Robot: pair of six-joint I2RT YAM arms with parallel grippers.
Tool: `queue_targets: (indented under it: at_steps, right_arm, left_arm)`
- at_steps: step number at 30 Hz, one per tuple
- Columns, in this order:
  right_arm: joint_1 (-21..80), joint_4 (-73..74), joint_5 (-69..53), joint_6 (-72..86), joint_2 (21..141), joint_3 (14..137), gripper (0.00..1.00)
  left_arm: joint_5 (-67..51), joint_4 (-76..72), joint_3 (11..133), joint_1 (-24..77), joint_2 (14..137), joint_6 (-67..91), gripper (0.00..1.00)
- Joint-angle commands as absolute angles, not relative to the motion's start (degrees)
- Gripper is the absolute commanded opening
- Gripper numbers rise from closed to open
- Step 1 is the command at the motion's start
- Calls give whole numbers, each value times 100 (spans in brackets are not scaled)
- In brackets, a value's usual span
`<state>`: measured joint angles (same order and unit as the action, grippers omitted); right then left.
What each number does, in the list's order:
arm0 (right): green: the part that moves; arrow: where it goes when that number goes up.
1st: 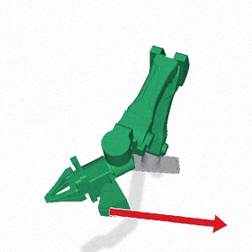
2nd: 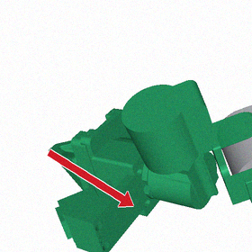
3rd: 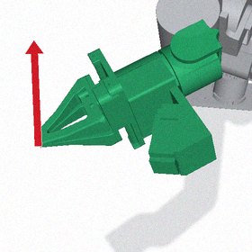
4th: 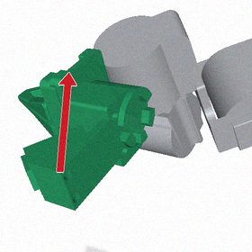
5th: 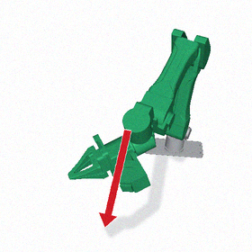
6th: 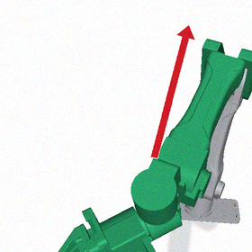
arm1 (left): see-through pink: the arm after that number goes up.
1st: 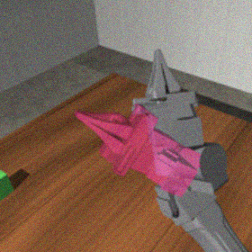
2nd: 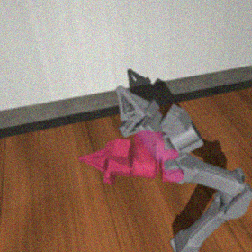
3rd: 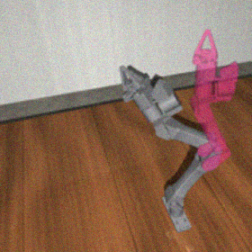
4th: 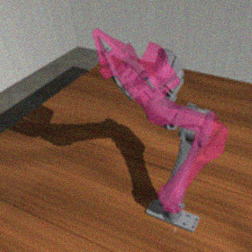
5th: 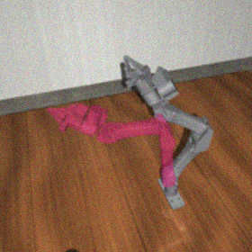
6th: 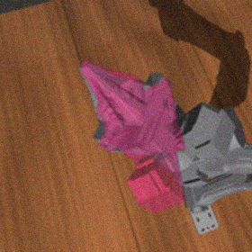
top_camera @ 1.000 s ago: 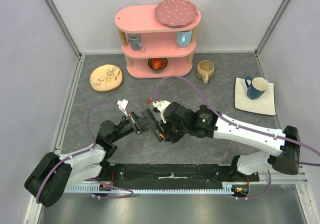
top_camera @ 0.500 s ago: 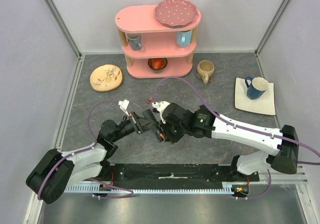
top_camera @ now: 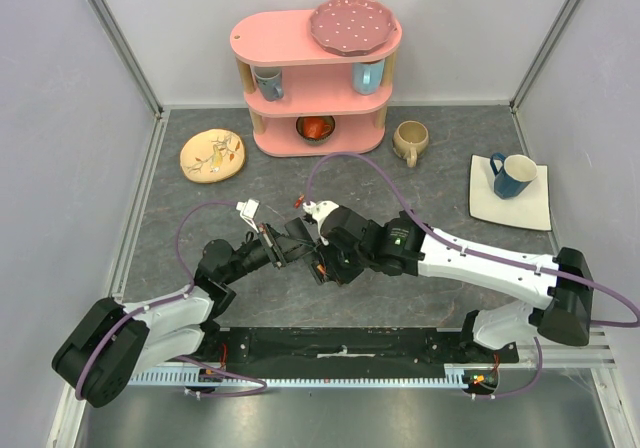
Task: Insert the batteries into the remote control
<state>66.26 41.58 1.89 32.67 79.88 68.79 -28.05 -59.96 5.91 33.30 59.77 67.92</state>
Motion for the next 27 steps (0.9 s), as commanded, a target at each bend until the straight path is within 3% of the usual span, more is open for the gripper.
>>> queue_targets:
  at_steps: [1, 14, 27]
  right_arm:
    - [6609, 4184, 633, 3357, 8165, 6838, 0]
    - [6601, 4254, 1055, 3516, 8420, 6794, 0]
    - [6592, 4219, 1239, 3489, 8736, 6908, 0]
  left_arm:
    - [-2944, -6364, 685, 3428, 5889, 7066, 2]
    - [-2312, -5002, 703, 3463, 5353, 7031, 2]
    - [-2329, -4860, 730, 3507, 5212, 7005, 2]
